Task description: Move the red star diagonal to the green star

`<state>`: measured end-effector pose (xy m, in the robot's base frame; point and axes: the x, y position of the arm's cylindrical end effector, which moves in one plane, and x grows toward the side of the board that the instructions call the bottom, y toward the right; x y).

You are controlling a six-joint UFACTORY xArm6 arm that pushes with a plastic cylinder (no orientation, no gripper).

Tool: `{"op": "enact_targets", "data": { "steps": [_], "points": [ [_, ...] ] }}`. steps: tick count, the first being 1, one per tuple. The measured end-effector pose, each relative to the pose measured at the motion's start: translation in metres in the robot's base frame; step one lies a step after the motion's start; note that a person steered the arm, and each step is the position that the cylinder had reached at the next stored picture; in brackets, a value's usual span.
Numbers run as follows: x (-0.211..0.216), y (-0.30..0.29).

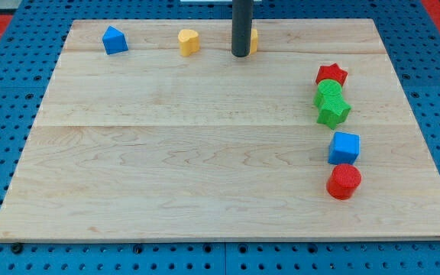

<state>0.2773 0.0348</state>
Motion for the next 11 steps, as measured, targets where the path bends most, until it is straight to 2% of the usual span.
{"op": "enact_targets", "data": {
  "steps": [1, 2, 3, 4, 5, 6, 8, 10, 11],
  "points": [
    [0.001, 0.004],
    [0.009, 0.072],
    [0.035, 0.151],
    [0.071, 0.197],
    [0.089, 0.216],
    [0.090, 0.184],
    [0.062, 0.053],
    [0.124, 0.115],
    [0.134, 0.078]
  ]
}}
